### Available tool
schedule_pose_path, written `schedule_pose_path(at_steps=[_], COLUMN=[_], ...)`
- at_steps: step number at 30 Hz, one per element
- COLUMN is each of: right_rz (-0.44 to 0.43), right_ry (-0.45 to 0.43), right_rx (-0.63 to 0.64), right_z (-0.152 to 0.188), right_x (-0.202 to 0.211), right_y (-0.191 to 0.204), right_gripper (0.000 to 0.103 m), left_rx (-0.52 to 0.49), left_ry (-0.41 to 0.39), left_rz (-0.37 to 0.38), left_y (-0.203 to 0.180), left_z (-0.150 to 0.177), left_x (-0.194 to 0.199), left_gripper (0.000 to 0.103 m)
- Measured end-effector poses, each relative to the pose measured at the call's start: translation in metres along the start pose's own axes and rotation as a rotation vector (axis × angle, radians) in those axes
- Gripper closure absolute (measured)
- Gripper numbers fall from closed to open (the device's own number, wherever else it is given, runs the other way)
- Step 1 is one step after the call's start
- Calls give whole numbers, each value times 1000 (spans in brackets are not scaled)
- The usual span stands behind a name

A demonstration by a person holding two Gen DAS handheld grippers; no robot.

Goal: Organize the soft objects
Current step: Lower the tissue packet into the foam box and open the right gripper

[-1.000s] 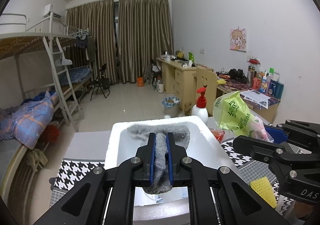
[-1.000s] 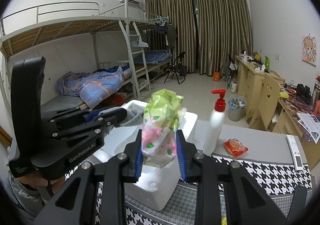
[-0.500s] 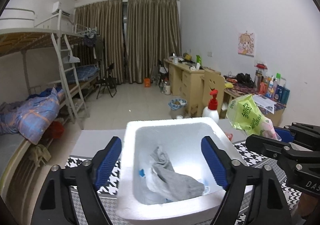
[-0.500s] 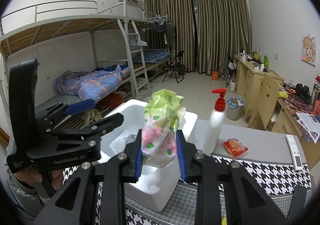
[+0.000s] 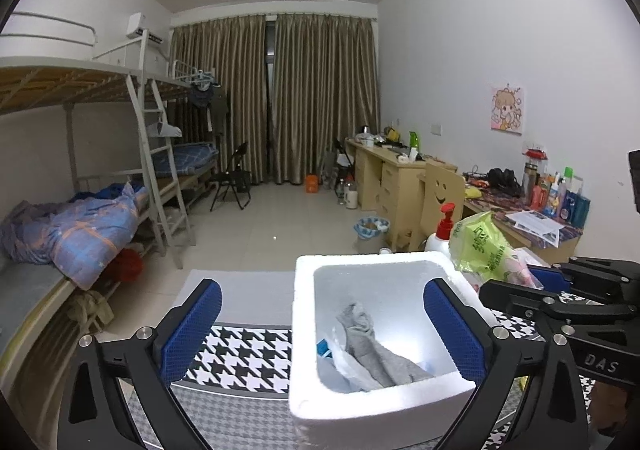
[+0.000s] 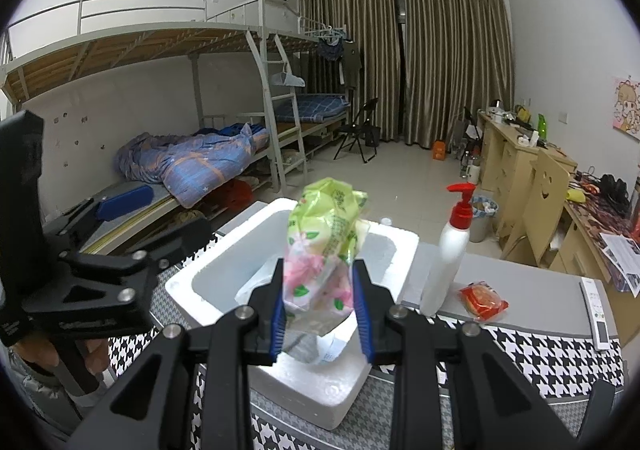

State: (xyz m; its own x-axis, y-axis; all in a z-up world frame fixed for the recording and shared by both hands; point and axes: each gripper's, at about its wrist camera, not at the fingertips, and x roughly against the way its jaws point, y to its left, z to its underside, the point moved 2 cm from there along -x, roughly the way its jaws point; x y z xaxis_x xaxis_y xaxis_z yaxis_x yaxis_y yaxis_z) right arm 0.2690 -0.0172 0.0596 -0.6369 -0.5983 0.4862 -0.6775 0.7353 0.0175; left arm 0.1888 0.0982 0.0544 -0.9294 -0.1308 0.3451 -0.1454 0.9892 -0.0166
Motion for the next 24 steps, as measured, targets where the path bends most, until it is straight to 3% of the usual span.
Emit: schedule_pose_path(at_steps=[17, 19, 21, 23, 24], right_rz=[-6, -15, -13, -4, -6], right_ry=[71, 77, 76, 70, 69], right_rx=[-14, -25, -32, -32, -31], right_z=[-1, -1, -2, -2, -2], right_x=[-29, -30, -32, -31, -31], right_y=[1, 0, -1, -1, 0], right_gripper=[67, 62, 46, 35, 35], left_rx=[33, 35, 36, 36, 36], left_ry=[3, 2, 0, 0, 1], left_rz=[-53, -55, -57, -58, -58], left_y=[27, 29, 30, 31, 31], left_z=[12, 13, 14, 14, 14], left_x=[11, 12, 12, 13, 12], left_gripper=[1, 1, 1, 1, 1])
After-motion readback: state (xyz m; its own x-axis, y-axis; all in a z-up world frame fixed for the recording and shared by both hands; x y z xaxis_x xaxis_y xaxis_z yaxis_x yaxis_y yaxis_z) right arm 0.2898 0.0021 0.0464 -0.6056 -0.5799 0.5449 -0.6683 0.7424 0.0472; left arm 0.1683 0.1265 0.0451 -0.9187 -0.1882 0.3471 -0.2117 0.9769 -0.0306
